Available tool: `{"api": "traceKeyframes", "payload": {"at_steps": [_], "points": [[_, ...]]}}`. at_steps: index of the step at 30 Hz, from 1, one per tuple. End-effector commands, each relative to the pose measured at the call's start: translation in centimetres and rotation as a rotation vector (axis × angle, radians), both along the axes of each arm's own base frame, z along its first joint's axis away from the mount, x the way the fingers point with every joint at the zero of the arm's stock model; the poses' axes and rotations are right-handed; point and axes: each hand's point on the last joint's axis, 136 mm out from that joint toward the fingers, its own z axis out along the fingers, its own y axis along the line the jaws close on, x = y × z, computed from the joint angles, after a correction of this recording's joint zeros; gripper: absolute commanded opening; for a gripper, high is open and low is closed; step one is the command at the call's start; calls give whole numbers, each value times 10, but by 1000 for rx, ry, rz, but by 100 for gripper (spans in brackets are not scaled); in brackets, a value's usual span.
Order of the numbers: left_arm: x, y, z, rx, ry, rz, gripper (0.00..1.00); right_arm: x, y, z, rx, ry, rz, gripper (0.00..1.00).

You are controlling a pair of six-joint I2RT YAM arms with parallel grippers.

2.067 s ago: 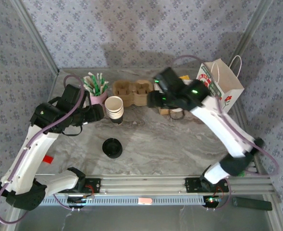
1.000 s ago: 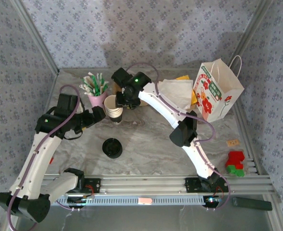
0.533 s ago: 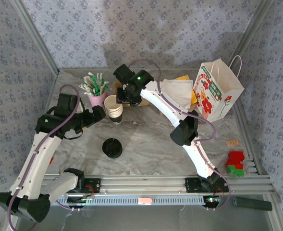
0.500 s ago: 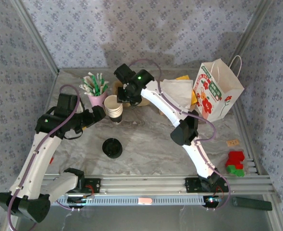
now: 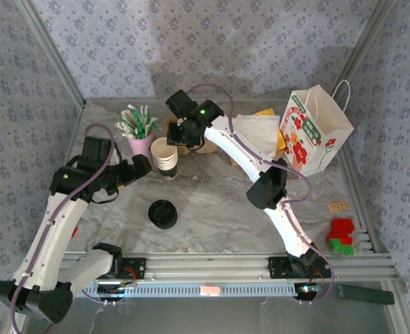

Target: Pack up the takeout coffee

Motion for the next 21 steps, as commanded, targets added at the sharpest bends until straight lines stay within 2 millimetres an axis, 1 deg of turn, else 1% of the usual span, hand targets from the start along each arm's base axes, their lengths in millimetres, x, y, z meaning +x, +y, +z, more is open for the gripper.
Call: {"api": "traceKeyframes", "payload": {"at_steps": [1,9,16,21], "points": [[-1,5,8,13,-17,9,100,0,7,-9,-2,12,10,35],[-1,5,11,13,-23,8,100,1,3,-20,-44,12,14,34],[0,4,9,9,-19,11,100,2,3,-13,-42,-12,13,22],[1,4,10,7,-20,13,99,0,3,-9,-48,-28,13,15]]}}
